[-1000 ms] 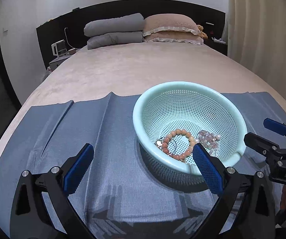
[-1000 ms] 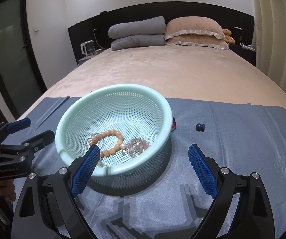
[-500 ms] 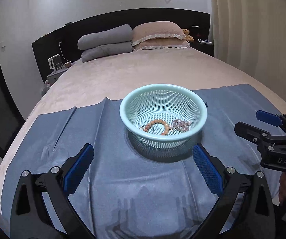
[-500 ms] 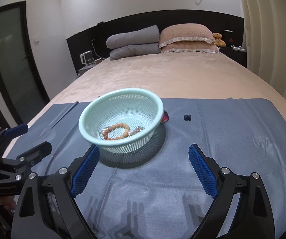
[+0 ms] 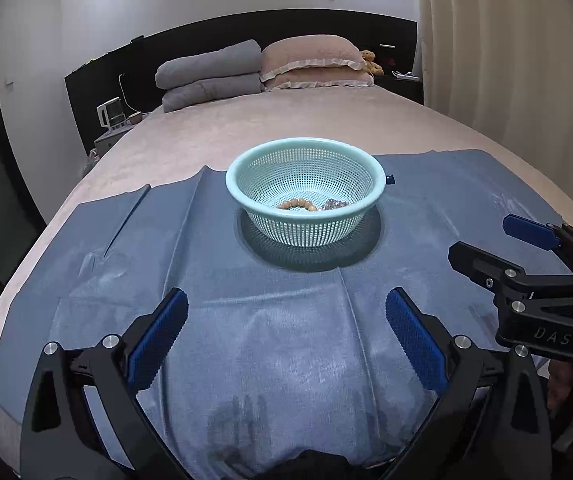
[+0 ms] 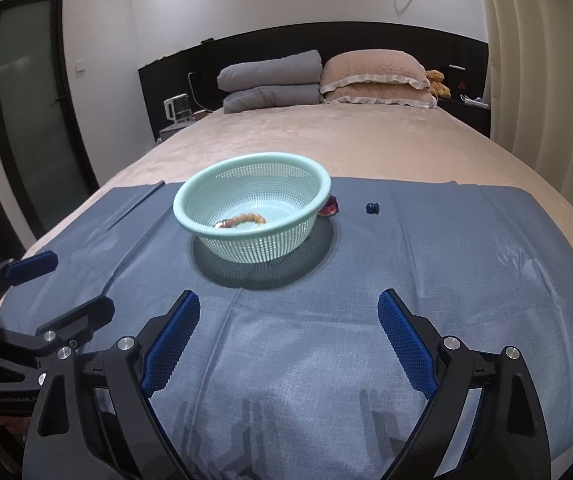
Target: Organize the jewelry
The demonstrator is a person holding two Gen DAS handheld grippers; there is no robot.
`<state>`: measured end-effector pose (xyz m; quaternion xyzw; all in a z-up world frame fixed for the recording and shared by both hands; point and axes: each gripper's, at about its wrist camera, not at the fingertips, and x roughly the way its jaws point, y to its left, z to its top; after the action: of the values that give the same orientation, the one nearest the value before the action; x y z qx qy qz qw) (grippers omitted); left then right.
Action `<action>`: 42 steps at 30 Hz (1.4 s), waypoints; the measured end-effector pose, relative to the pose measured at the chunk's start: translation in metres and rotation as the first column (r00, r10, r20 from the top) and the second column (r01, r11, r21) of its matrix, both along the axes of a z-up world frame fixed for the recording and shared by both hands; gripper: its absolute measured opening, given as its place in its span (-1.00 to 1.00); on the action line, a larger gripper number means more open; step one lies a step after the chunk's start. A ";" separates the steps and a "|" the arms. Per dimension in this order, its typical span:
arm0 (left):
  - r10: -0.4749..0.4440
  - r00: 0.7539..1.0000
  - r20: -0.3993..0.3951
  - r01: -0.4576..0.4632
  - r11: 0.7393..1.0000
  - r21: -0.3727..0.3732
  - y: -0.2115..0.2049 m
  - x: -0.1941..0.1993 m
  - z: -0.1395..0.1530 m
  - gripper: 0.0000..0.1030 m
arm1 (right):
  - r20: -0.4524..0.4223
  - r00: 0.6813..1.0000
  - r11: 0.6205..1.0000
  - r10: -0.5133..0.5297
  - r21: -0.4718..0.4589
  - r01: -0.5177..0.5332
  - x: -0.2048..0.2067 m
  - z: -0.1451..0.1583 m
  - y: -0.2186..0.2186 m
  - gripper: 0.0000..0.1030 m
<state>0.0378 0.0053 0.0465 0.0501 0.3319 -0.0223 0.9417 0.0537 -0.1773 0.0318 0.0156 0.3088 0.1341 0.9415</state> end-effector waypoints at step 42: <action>0.060 0.998 0.016 -0.059 0.996 -0.060 0.010 -0.027 -0.016 0.89 | 0.057 0.998 0.991 -0.034 -0.128 0.041 -0.023 -0.013 0.023 0.68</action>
<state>0.0112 0.0150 0.0309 0.0121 0.3243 -0.0037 0.9459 0.0304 -0.1546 0.0192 -0.0430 0.2906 0.0967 0.9510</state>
